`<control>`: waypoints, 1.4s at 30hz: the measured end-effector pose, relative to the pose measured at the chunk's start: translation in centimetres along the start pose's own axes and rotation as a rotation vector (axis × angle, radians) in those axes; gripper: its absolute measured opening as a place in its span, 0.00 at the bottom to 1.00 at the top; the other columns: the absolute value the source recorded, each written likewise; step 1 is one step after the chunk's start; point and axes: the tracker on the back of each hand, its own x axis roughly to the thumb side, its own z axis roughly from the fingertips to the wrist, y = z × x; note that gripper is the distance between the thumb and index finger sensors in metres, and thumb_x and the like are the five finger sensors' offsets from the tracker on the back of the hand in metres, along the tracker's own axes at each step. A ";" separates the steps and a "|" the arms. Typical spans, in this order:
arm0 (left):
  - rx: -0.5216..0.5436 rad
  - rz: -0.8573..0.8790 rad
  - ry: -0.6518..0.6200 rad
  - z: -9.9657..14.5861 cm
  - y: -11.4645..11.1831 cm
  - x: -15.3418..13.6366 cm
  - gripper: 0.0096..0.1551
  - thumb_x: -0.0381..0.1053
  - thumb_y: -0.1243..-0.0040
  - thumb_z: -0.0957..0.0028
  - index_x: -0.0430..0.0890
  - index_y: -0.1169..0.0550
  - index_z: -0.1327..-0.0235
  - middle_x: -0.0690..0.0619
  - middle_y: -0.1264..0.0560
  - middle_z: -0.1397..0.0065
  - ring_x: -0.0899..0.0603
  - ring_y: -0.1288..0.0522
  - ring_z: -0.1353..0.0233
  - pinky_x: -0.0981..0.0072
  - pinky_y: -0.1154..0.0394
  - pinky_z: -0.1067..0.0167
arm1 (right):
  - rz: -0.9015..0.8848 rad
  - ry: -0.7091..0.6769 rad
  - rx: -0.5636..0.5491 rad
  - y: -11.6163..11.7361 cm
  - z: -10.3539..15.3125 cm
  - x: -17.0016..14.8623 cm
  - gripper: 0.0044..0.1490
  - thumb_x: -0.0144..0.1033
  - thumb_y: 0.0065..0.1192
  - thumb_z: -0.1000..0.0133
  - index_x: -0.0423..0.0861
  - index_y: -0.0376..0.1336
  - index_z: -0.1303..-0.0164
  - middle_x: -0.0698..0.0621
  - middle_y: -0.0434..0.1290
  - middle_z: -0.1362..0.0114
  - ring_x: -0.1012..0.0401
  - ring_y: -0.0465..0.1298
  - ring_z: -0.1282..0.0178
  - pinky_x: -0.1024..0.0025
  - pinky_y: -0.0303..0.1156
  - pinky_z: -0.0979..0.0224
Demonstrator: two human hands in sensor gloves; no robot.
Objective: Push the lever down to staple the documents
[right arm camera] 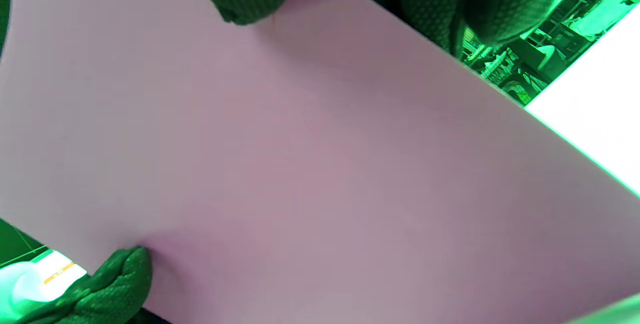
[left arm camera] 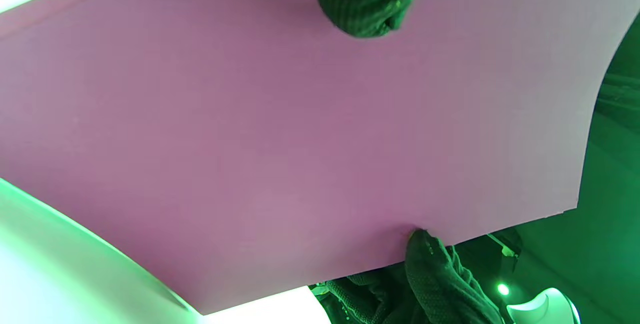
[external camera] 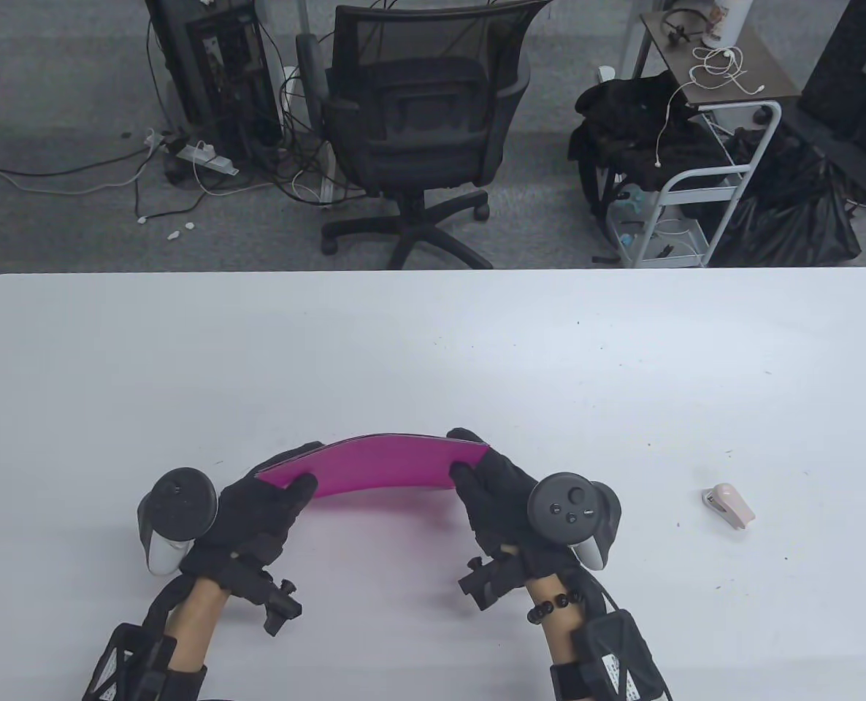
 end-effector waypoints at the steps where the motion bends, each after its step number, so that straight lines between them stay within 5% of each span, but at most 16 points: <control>1: 0.006 -0.001 -0.003 0.0 0.2 0.1 0.25 0.44 0.44 0.37 0.48 0.28 0.26 0.45 0.25 0.22 0.30 0.30 0.20 0.29 0.37 0.26 | -0.004 -0.008 -0.002 0.0 0.0 0.2 0.31 0.36 0.54 0.39 0.39 0.59 0.27 0.36 0.72 0.29 0.36 0.75 0.31 0.36 0.70 0.30; 12: 0.053 0.125 0.092 0.0 0.7 -2.0 0.35 0.51 0.40 0.38 0.43 0.35 0.18 0.41 0.28 0.19 0.27 0.30 0.21 0.20 0.36 0.31 | -0.053 0.110 0.053 0.2 -0.3 -2.0 0.41 0.39 0.55 0.39 0.32 0.50 0.20 0.31 0.67 0.26 0.33 0.71 0.28 0.33 0.68 0.29; 26: 0.047 0.058 0.115 -0.4 0.1 -3.1 0.24 0.49 0.43 0.37 0.50 0.27 0.28 0.47 0.23 0.25 0.32 0.26 0.22 0.26 0.34 0.28 | 0.059 0.130 0.117 2.1 -1.1 -2.6 0.36 0.38 0.55 0.39 0.34 0.55 0.24 0.32 0.68 0.27 0.34 0.72 0.30 0.33 0.68 0.30; 42: 0.068 -0.123 0.088 -0.5 0.5 -3.1 0.22 0.50 0.38 0.41 0.52 0.22 0.33 0.52 0.17 0.30 0.38 0.18 0.28 0.33 0.23 0.33 | 0.130 0.127 0.093 2.0 -0.9 -2.7 0.29 0.38 0.56 0.40 0.40 0.63 0.30 0.37 0.74 0.31 0.38 0.77 0.33 0.37 0.71 0.31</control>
